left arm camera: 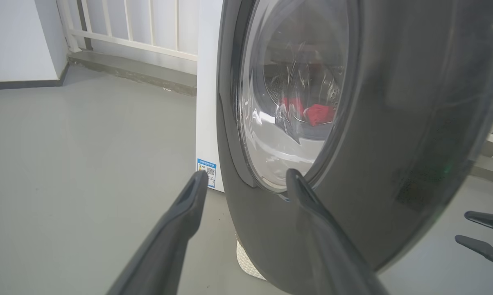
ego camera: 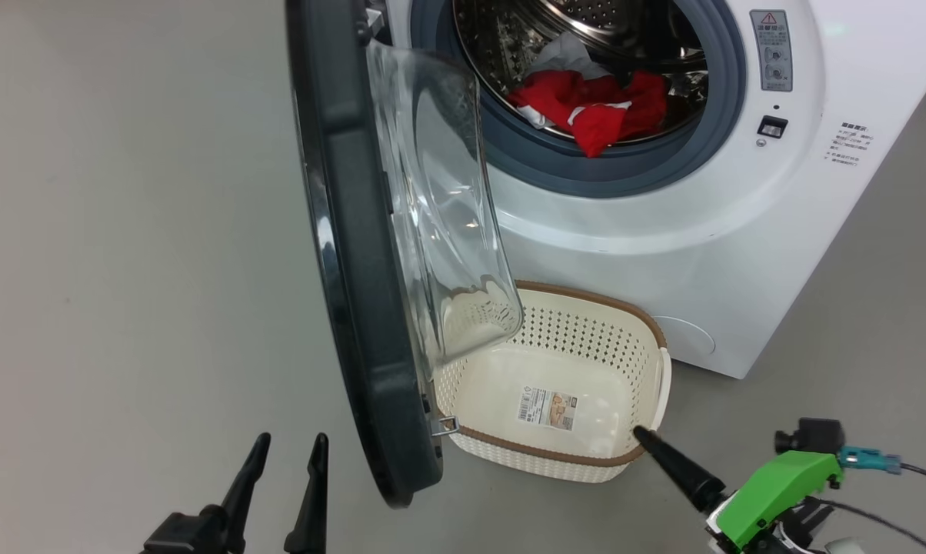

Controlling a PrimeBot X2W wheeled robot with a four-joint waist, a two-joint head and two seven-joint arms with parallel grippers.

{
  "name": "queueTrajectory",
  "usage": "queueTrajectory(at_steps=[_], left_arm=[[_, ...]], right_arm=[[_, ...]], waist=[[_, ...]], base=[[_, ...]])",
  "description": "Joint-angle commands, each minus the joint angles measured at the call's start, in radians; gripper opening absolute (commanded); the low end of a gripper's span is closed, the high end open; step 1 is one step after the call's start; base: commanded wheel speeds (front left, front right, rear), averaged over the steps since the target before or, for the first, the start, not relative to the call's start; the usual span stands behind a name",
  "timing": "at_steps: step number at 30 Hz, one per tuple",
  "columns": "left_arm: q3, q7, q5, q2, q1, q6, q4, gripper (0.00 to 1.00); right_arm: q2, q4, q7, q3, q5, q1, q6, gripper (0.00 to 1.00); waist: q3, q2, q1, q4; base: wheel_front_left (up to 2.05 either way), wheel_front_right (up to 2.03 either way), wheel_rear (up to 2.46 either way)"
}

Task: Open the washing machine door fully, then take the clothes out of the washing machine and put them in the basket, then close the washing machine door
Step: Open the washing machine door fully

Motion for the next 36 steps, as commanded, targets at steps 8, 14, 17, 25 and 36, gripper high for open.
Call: queueTrajectory(at_steps=[8,14,17,25,36], left_arm=[[0.037,-0.009,0.011,0.01,-0.016,-0.005,-0.019,1.0],[0.037,-0.009,0.014,0.01,-0.011,-0.008,-0.016,1.0],[0.037,-0.009,0.016,0.01,-0.01,-0.009,-0.015,1.0],[0.04,-0.009,0.022,0.01,-0.004,-0.009,-0.018,1.0],[0.039,-0.009,0.024,0.01,-0.008,-0.011,-0.021,1.0]], right_arm=[[-0.093,-0.022,-0.284,0.164,-0.168,-0.009,0.008,1.0],[-0.156,0.035,-0.489,0.319,-0.265,-0.03,0.008,1.0],[-0.174,0.065,-0.529,0.351,-0.314,-0.049,0.008,1.0],[-0.12,0.006,-0.535,0.128,-0.634,-0.003,0.008,1.0],[-0.004,-0.169,-0.535,-0.136,-0.993,0.121,0.008,1.0]], waist=[[-0.001,-0.0001,0.0,-0.008],[-0.008,-0.0001,0.0,-0.008],[-0.008,-0.0001,0.0,-0.008],[-0.01,-0.0001,0.0,-0.012],[-0.006,-0.0001,0.0,-0.008]], base=[[0.0,0.0,0.0],[0.0,0.0,0.0],[0.0,0.0,0.0],[0.0,0.0,0.0],[0.0,0.0,0.0]])
